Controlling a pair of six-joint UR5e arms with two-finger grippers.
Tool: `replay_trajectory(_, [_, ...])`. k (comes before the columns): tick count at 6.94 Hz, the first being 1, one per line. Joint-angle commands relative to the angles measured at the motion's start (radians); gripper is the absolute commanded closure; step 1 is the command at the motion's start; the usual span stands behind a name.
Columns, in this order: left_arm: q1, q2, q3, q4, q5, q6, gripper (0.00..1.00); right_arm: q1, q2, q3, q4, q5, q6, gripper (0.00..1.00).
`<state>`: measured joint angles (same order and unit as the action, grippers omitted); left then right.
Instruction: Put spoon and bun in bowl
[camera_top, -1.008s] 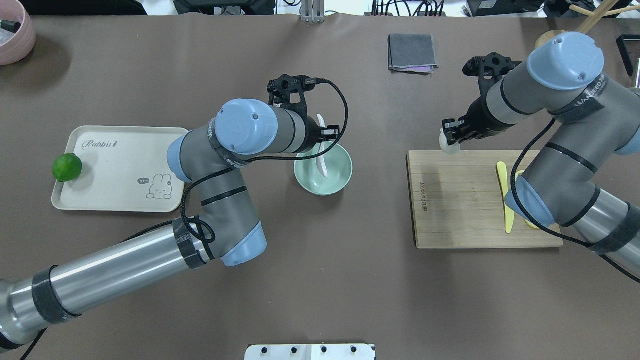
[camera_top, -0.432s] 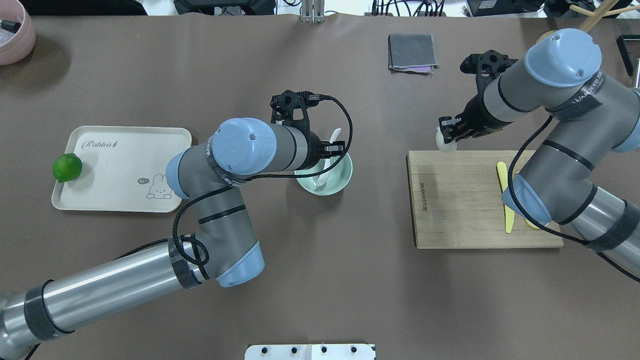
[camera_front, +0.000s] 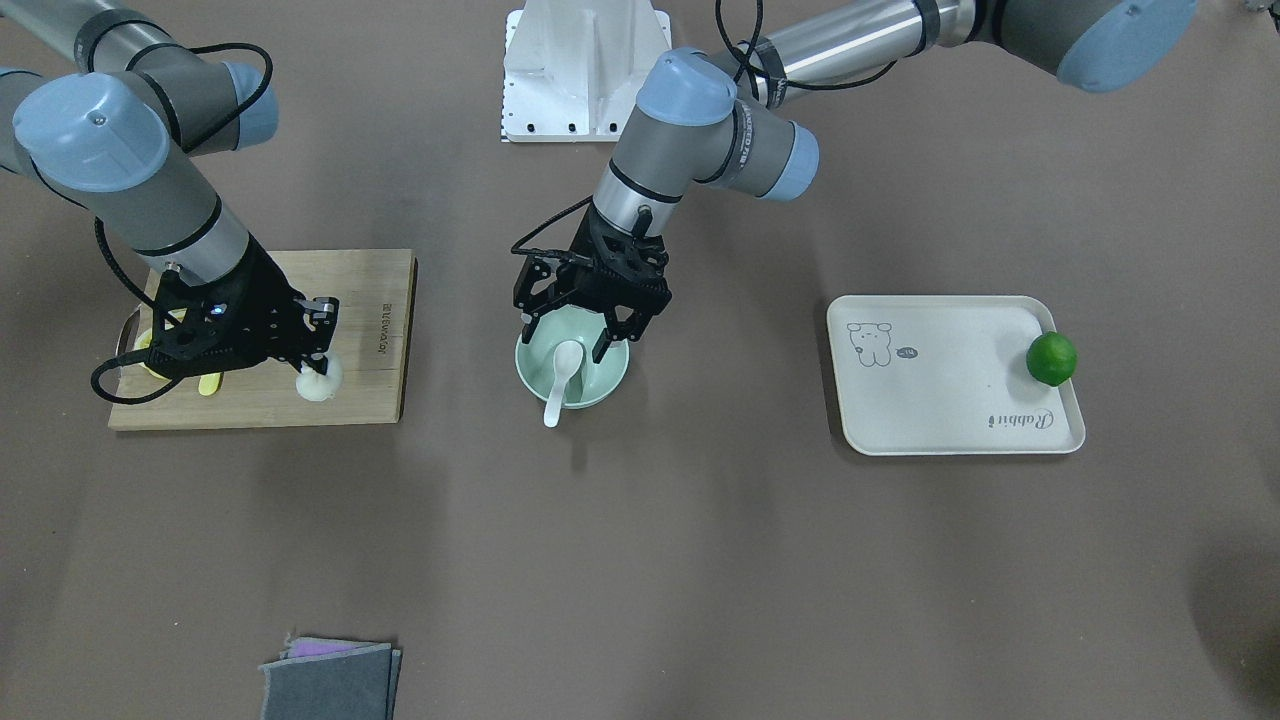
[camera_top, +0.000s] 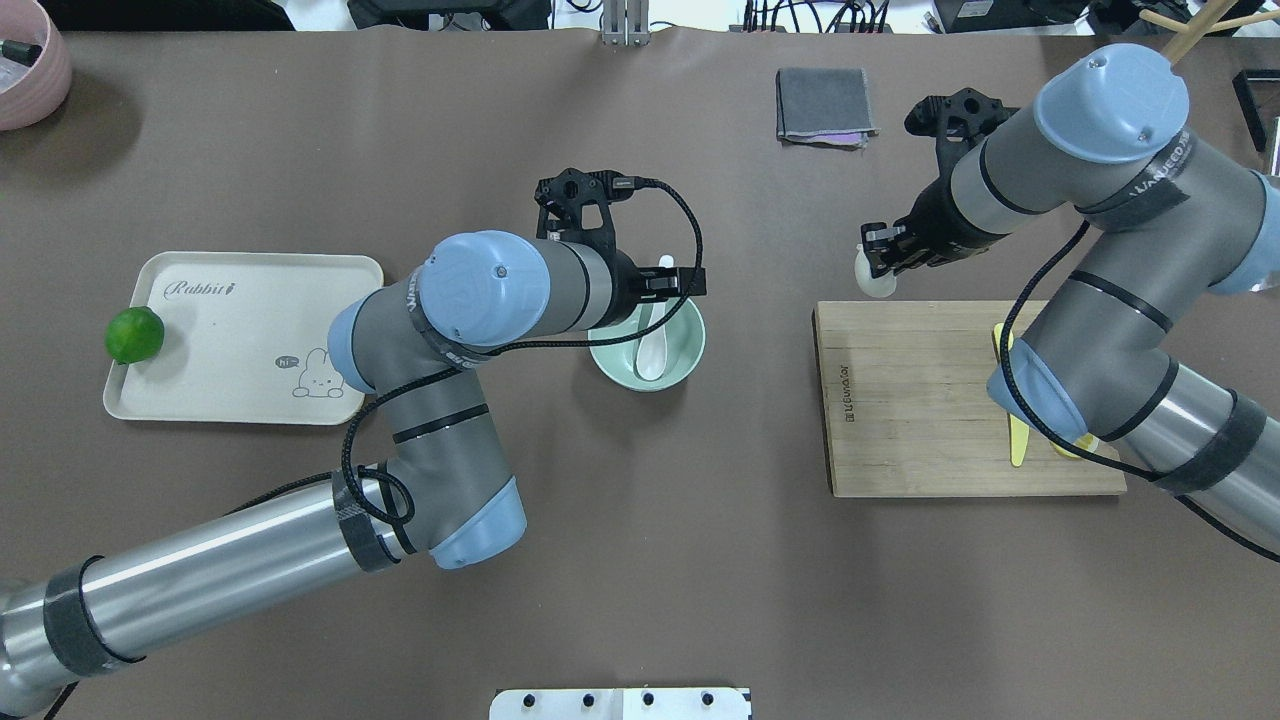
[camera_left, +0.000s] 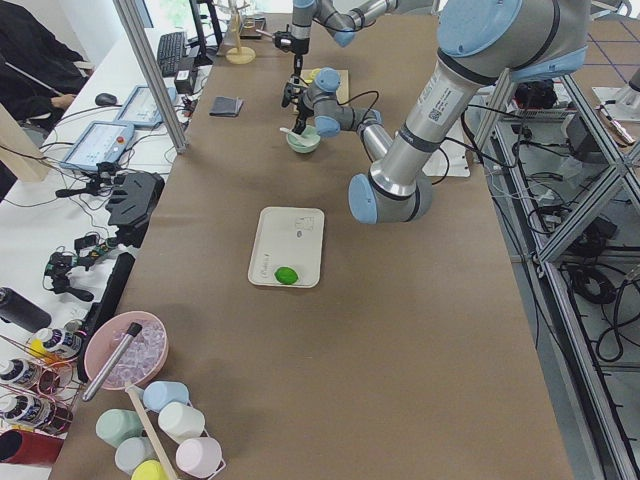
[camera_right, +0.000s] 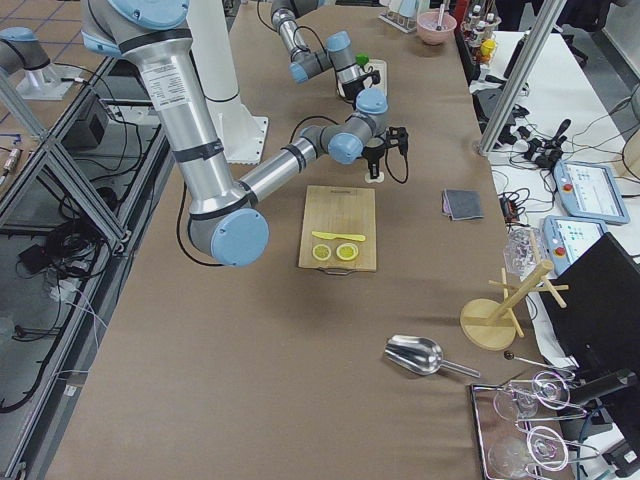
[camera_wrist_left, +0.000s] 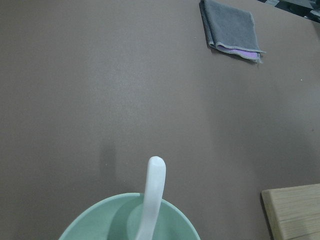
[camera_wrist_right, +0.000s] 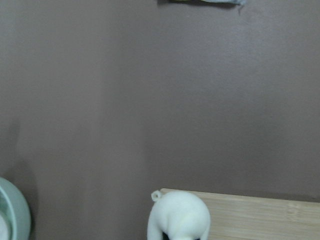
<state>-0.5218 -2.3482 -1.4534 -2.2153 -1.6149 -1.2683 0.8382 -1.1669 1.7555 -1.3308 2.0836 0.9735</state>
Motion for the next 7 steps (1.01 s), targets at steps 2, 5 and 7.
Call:
replay_trajectory(2, [-0.218,0.177,-0.132,0.029,-0.171,0.244,0.02,-0.112,0.162,-0.042,-0.004,-0.092,0.186,1.0])
replay_trajectory(5, [-0.58,0.421,-0.277,0.1,-0.415,0.508,0.02,-0.252,0.263,-0.111,-0.001,-0.245,0.238,1.0])
replay_trajectory(7, [-0.633,0.443,-0.28,0.1,-0.457,0.564,0.02,-0.267,0.289,-0.129,0.007,-0.255,0.279,0.95])
